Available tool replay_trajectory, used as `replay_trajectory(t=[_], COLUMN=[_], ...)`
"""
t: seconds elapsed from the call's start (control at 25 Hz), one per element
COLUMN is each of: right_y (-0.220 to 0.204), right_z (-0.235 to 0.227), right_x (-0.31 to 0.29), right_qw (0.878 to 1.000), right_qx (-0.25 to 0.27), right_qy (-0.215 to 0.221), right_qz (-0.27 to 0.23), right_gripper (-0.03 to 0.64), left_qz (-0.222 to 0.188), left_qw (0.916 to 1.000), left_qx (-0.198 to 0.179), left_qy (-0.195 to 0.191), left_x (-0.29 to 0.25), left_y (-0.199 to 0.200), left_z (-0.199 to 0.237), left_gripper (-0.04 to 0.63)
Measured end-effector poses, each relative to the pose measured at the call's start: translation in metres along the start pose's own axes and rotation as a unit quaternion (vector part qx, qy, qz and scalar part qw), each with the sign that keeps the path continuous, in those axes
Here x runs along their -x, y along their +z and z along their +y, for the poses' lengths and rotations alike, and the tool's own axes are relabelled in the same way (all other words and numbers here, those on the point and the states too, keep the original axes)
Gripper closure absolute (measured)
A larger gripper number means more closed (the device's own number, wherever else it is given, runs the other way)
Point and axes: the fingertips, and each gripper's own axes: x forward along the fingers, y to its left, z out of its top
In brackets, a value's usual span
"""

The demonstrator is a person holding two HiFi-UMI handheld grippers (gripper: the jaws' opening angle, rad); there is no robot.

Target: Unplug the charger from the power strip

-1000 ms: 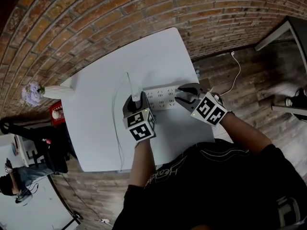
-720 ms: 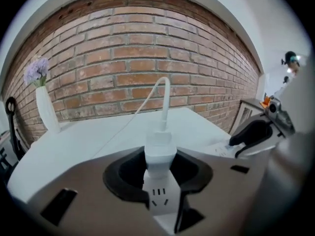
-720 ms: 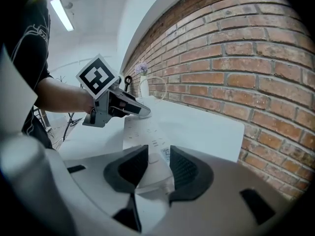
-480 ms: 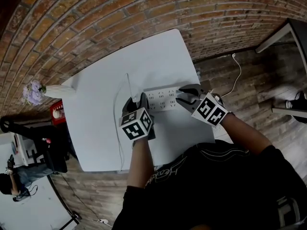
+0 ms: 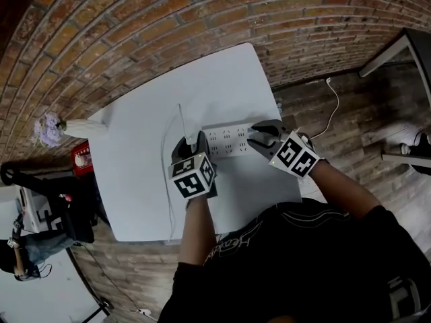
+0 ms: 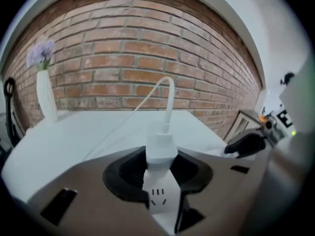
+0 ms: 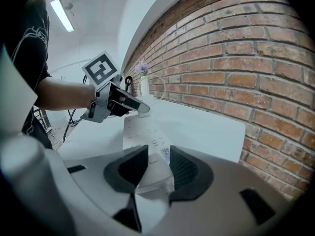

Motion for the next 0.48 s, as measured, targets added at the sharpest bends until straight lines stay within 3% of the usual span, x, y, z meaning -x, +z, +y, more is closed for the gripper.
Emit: replay_trajectory(t=[0.12,0.16,0.28,0.4,0.48], right_y=[0.0,0.0,0.0,-0.001,-0.001], right_z=[0.0,0.0,0.0,-0.001,0.0], right_x=[0.0,-0.001,-0.001,-0.001,-0.002], right_qw=[1.0,1.0,1.0,1.0,1.0], right_qx=[-0.002,-0.002,0.0,-0.001,-0.005], right_qy=[0.001,0.001,0.001,-0.001,-0.002], right_qz=[0.0,0.001,0.004,0.006,0.01], right_gripper=[0.5,0.5,0.502,0.502,0.5], left_qz=[-0.001,-0.004,-0.026,-0.044,-0.05], left_qw=[0.9971,0.9971,0.9997,0.999,0.9983], left_qx=[-0.069,-0.069,0.0,-0.008,-0.002], left_qy=[0.032,0.032,0.0,-0.006,-0.029], left_x=[0.002,0.003,0.008,0.018,0.025], left_y=[0.002,0.003,0.015,0.036,0.044], left_z=[-0.006,-0.007,-0.003,-0.004,-0.01], left_gripper=[0.462,0.462,0.462,0.462,0.462])
